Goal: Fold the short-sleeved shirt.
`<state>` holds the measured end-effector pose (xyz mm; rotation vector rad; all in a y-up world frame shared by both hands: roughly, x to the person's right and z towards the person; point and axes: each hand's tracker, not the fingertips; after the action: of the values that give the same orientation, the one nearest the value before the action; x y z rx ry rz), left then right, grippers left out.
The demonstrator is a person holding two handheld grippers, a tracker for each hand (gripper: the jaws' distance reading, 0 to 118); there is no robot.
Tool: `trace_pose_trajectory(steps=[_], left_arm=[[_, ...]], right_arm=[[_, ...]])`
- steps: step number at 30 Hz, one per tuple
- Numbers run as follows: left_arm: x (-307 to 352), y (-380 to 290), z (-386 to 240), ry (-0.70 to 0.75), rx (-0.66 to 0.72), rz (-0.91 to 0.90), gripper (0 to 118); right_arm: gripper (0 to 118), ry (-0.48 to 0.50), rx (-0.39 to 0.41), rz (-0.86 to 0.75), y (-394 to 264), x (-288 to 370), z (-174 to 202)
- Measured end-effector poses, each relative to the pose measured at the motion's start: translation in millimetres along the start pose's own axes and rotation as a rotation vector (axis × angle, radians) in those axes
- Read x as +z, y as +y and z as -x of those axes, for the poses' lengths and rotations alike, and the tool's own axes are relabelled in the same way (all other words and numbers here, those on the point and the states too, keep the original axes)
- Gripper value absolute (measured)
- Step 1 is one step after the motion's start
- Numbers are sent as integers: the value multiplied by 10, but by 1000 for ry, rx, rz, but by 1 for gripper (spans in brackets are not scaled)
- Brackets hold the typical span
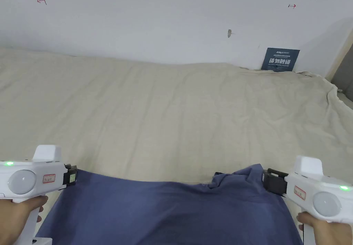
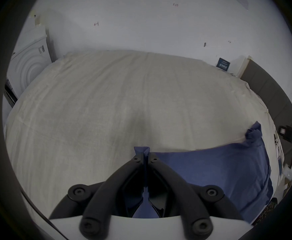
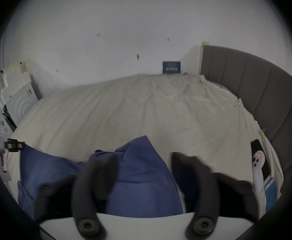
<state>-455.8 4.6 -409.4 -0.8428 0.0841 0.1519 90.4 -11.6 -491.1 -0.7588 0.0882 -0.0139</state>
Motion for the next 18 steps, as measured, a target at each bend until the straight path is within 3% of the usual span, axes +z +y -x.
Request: trace_pose_trajectory(steps=[5, 7, 10, 12, 14, 15, 16, 18], left_arm=[[158, 19, -5, -12, -5, -17, 0], [162, 11, 7, -6, -7, -18, 0], [125, -9, 40, 0, -10, -14, 0], [122, -38, 46, 1, 1, -7, 0], [117, -57, 50, 1, 3, -6, 0], [124, -71, 47, 1, 3, -4, 0], [132, -85, 45, 4, 1, -3, 0], [148, -105, 59, 11, 5, -3, 0]], right_arm=[[79, -52, 116, 159, -61, -424, 117], [70, -74, 162, 192, -109, -456, 217], [55, -86, 170, 245, -168, -590, 305], [53, -73, 218, 257, -227, -537, 375], [37, -36, 175, 228, -222, -459, 430], [20, -11, 144, 224, -225, -449, 384], [2, -25, 163, 213, -240, -403, 394], [2, -33, 177, 165, -247, -245, 427]])
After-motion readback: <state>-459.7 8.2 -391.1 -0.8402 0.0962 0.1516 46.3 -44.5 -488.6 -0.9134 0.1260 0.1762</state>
